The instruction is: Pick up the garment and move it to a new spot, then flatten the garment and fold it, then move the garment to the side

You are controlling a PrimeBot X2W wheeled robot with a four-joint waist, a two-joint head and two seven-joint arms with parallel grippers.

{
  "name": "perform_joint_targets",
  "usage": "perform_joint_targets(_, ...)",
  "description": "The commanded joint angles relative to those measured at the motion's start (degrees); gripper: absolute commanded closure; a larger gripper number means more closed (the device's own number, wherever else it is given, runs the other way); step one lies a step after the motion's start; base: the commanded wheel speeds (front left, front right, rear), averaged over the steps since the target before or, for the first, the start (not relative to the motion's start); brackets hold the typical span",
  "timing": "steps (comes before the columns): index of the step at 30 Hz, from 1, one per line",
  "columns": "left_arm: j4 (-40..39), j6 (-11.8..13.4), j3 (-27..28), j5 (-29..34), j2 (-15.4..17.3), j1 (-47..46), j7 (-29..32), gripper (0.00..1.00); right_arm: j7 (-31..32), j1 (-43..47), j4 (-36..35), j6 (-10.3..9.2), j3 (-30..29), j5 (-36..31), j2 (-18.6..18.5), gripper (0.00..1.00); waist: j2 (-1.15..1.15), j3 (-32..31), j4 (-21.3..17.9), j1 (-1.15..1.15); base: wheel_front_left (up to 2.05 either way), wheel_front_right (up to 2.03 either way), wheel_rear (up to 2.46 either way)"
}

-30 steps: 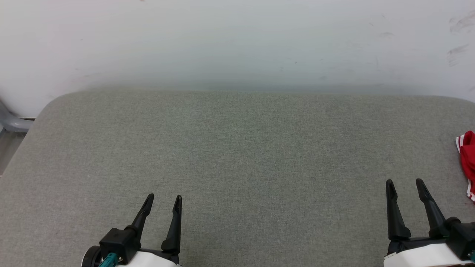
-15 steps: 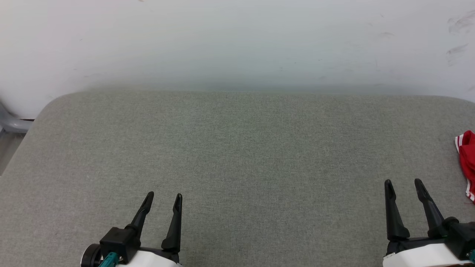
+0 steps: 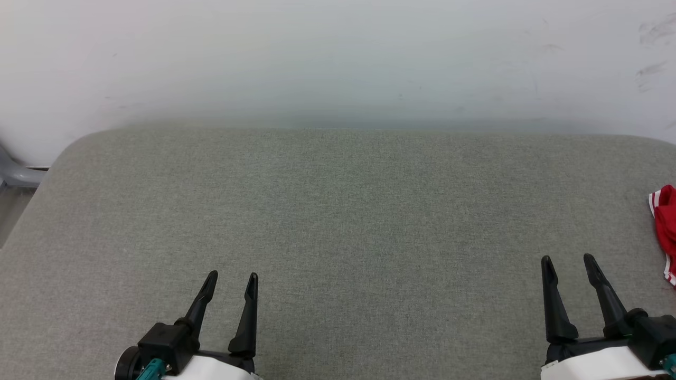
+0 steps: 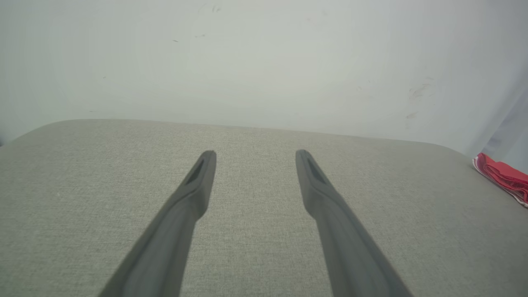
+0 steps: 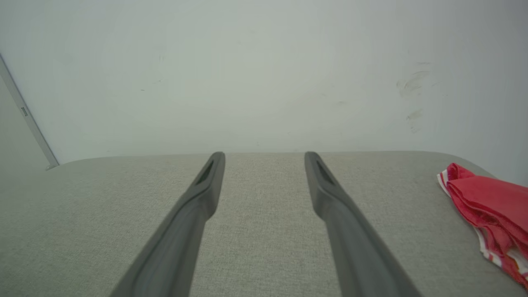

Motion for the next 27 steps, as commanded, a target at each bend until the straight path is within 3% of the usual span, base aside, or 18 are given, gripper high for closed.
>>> perform_joint_targets(1,0.06,-0.1,0.0,-0.25,-0.06,0.16,-0.12,0.0,-0.16,-0.26,0.07,-0.05,0.12,0.07,0.22,0.0,0.0,0.02,0.01,0.0,0.0,0.0,0.0)
perform_joint_targets(4,0.09,-0.1,-0.11,-0.49,-0.06,0.02,-0.12,0.0,-0.16,-0.34,0.15,-0.05,0.14,0.48,0.22,0.0,0.0,0.09,0.03,0.0,0.0,0.0,0.0)
perform_joint_targets(5,0.06,0.0,-0.13,-0.41,0.0,0.0,0.0,1.0,0.0,0.0,0.07,0.0,0.08,0.2,0.0,1.0,0.0,0.1,0.03,0.0,0.0,0.0,0.0)
perform_joint_targets(10,2.08,0.04,-0.33,-1.32,0.0,0.94,0.25,1.0,0.46,0.56,2.29,0.0,0.2,1.11,0.01,1.0,0.0,0.13,0.01,0.0,0.0,0.0,0.0)
perform_joint_targets(27,3.57,0.05,0.75,-20.45,1.14,-1.49,3.87,1.0,4.87,-1.97,4.35,-0.01,0.0,19.84,-0.28,1.0,0.0,0.11,-0.34,0.0,0.0,0.0,0.0)
